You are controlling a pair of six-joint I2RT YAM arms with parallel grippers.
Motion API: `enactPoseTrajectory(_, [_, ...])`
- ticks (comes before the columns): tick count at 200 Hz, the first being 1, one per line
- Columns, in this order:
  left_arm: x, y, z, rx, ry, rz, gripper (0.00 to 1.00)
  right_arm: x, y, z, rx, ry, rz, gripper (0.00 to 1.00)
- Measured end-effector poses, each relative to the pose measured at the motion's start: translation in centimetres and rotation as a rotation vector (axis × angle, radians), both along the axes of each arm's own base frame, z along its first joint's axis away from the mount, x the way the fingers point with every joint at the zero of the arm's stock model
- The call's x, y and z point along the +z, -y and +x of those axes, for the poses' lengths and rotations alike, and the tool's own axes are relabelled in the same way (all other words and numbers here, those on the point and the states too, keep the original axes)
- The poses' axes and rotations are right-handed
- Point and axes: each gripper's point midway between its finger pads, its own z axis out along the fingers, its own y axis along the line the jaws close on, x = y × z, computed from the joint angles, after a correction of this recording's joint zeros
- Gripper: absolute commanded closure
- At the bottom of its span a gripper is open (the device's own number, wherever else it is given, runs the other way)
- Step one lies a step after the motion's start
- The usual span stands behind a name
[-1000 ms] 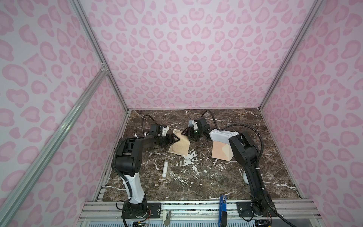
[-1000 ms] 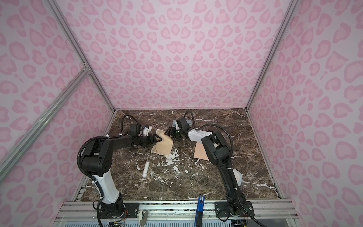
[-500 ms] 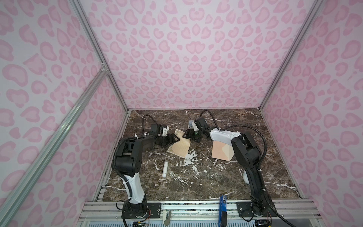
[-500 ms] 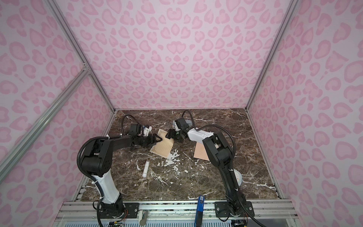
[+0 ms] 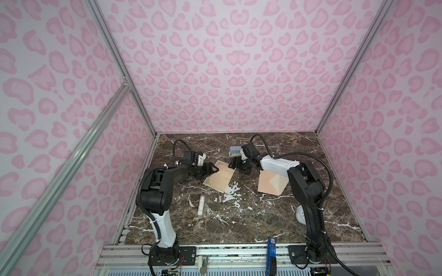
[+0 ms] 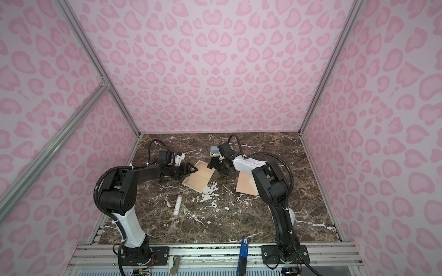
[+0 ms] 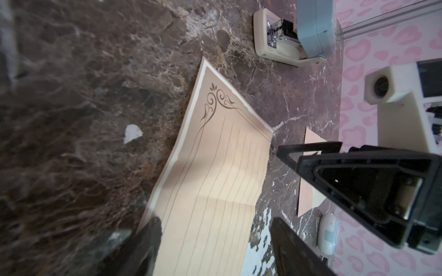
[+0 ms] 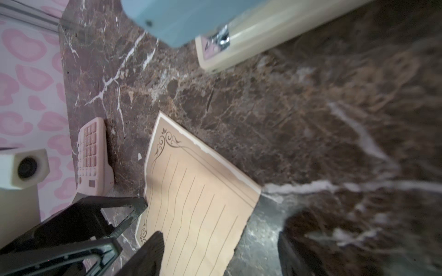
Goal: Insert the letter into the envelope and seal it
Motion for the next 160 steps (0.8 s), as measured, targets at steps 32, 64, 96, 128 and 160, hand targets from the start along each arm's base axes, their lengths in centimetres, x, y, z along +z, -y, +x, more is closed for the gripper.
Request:
enactPoseTrajectory(32, [0.0, 0.0, 0.0, -0.006, 0.002, 0.003, 0.25, 0.3, 0.6, 2.4, 0.002, 0.026, -0.028, 0.23])
enactPoseTrajectory(64, [0.0, 0.0, -0.1, -0.007, 0.002, 0.004, 0.25, -0.9, 0.1, 1.8, 0.041, -0.017, -0.024, 0.26])
enactPoseTrajectory(96, [0.0, 0.0, -0.1, -0.009, -0.005, 0.001, 0.25, -1.0, -0.5, 1.5, 0.062, -0.034, 0.01, 0.28])
enactPoseTrajectory(128, [0.0, 0.1, -0.1, -0.013, -0.011, -0.004, 0.25, -0.9, -1.0, 1.4, 0.067, -0.042, 0.037, 0.28])
enactPoseTrajectory(160, [0.0, 0.1, 0.0, -0.014, -0.012, -0.009, 0.25, -0.9, -1.8, 1.1, 0.082, -0.039, 0.057, 0.29])
